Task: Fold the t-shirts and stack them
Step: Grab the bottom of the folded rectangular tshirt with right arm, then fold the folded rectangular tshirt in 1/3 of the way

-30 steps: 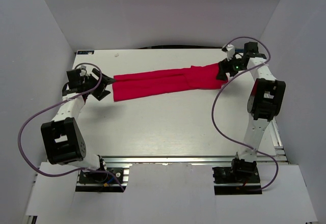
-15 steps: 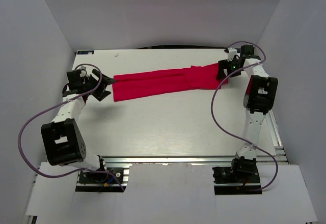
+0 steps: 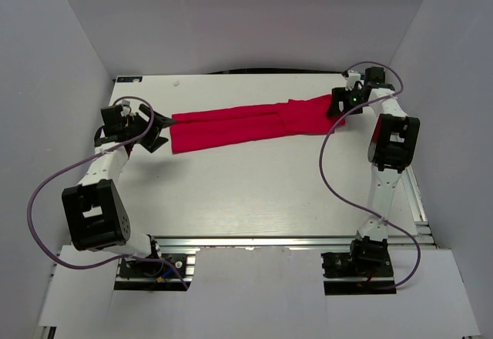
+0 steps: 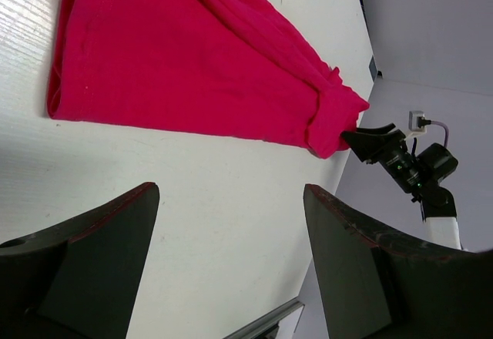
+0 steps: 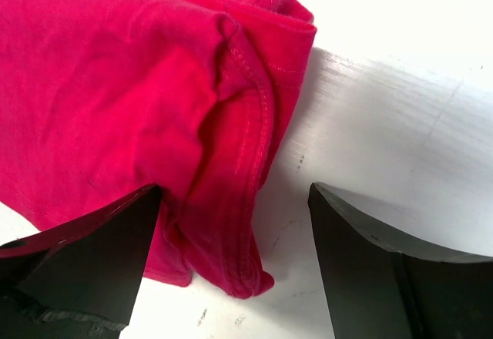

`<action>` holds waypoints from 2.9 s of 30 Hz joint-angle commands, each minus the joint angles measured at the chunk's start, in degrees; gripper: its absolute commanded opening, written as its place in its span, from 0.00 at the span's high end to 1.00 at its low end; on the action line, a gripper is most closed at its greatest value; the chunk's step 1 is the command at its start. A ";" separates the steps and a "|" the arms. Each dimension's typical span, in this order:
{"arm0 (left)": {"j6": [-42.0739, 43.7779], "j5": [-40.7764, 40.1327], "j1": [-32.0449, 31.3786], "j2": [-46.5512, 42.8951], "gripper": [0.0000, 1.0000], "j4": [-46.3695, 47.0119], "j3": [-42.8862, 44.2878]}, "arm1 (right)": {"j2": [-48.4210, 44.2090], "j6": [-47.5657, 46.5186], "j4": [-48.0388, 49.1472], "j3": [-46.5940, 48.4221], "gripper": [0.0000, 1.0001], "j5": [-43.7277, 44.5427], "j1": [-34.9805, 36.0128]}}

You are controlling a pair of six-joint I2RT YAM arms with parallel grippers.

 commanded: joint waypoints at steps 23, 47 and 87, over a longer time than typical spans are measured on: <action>-1.47 1.79 -0.03 -3.78 0.13 0.42 -0.22 | 3.58 8.29 3.92 -4.10 0.75 -9.69 1.82; -0.50 4.16 0.05 -5.01 0.12 0.69 -1.19 | -9.69 6.88 3.57 3.11 1.00 -16.46 9.20; -1.73 5.92 -0.03 -5.54 0.12 1.83 -4.35 | -0.03 6.80 9.81 9.61 1.00 -3.36 31.70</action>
